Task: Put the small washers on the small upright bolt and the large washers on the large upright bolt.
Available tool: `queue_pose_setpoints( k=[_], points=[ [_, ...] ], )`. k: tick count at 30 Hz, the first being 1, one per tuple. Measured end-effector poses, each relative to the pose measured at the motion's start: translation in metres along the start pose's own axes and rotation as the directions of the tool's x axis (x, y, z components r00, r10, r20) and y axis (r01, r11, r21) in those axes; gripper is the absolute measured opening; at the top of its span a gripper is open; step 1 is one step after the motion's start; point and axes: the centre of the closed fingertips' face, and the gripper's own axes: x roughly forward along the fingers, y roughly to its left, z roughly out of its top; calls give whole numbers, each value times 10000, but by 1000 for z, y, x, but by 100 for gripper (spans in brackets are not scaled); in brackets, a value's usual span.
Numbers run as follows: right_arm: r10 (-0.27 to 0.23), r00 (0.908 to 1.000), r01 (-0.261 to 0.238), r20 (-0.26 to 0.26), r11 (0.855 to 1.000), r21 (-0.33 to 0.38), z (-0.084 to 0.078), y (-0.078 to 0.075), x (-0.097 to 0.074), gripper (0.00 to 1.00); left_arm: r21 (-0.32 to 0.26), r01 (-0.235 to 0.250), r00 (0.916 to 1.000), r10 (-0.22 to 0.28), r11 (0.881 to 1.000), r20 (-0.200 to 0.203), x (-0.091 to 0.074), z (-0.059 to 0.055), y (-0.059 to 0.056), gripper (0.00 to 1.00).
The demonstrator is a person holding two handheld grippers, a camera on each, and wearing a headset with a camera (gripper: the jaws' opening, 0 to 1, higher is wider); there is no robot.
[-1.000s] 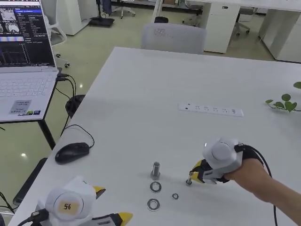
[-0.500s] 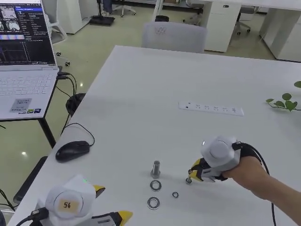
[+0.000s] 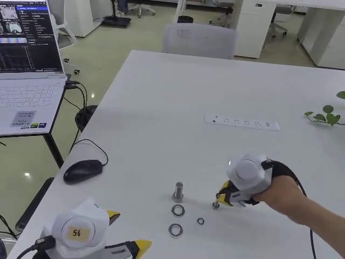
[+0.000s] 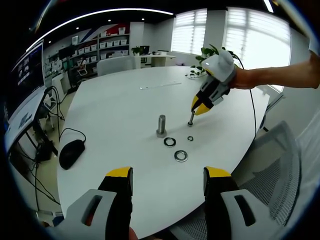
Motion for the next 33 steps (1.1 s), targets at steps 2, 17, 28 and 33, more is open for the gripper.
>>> queue_pose_setpoints(
  k=[2, 17, 28, 33],
  points=[
    [8, 10000, -9, -88, 10000, -87, 0, -1, 1, 13, -3, 1, 10000, -1, 10000, -2, 0, 0, 0, 56],
    [179, 9982, -196, -566, 9993, -306, -4, 1, 15, 14, -21, 2, 10000, -2, 10000, 14, 0, 0, -1, 56],
    [292, 9964, -303, -790, 9995, -119, -14, 3, 35, 14, -35, 53, 10000, -53, 10000, -31, 2, -1, -2, 56],
    [312, 9959, -316, -849, 9995, -38, -16, 5, 38, 15, -49, 49, 10000, -49, 10000, -21, 3, -1, 0, 56]
  ],
)
